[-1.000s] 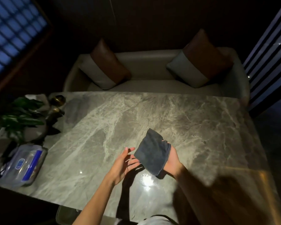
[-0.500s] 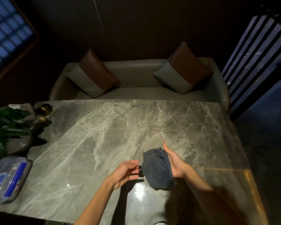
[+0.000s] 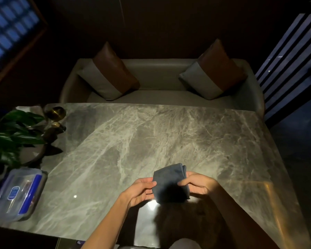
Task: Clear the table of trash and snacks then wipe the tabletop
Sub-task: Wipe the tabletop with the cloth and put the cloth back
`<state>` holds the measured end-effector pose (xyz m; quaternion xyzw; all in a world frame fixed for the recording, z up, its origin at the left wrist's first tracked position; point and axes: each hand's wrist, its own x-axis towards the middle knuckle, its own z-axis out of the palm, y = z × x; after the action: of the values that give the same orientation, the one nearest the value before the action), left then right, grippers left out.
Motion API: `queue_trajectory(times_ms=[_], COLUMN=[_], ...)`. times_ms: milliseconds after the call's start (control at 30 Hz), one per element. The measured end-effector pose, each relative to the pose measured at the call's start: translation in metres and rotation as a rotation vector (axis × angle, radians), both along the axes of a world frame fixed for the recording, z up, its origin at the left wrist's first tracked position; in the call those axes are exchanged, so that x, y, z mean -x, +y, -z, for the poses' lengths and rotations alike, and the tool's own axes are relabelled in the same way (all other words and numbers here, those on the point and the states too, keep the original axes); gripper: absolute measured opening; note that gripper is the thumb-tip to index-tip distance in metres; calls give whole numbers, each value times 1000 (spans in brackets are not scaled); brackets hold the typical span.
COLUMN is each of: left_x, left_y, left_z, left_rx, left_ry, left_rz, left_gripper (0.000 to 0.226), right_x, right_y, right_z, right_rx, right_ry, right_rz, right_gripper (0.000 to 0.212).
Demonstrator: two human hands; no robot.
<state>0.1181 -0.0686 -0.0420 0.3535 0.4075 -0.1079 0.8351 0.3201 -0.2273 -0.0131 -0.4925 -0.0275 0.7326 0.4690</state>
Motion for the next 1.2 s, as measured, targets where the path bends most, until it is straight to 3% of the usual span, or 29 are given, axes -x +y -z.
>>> queue_trajectory(times_ms=[100,267,333,400,500,633,733,767,833,867,900,967,1000,1033,1067,1200], left_x=[13,33,39,49,66,113,143,151,162,164,171,215,225,221,229,225], left_y=[22,58,72,92,119,154,175,173,204,218,230,243,258,271,280,322], left_z=[0,12,16,22,30,10,-1,6,-2,-9,-10,9,13,22,33,114], left_rx=[-34,-117,-144,-164,-189,-354,-514,-530,-421,-360,-361,-178,-264,-389,-423,-456], left_ry=[11,-132,-116,-70,-45,-76,186,207,217,160,242,7,56,234,279,194], left_rz=[-29,-188,-204,-260,-291,-292,-323,-417,-830,-955,-1069,-935,-767,-746,-813,-1039], left_gripper=[40,40,43,27,15,13,32,43,59,54,45,27,20,22,27,54], right_x=[13,34,42,51,65,88,114,125,150,162,175,193,202,210,219,248], right_y=[26,66,83,105,145,206,261,283,326,348,369,411,431,452,473,548], right_z=[4,7,11,11,2,-2,1,0,8,12,12,25,28,34,39,68], right_rx=[47,-64,-96,-124,12,54,-4,2,4,-1,-11,-96,-145,-182,-218,-263], right_ry=[-41,-213,-299,-349,-492,-538,-301,-207,-172,-241,-317,-530,-624,-693,-767,-973], right_rz=[57,22,36,17,-81,-241,-223,-183,-206,-271,-339,-523,-621,-679,-723,-620], right_gripper=[44,22,28,34,26,53,42,38,30,25,20,37,51,61,66,57])
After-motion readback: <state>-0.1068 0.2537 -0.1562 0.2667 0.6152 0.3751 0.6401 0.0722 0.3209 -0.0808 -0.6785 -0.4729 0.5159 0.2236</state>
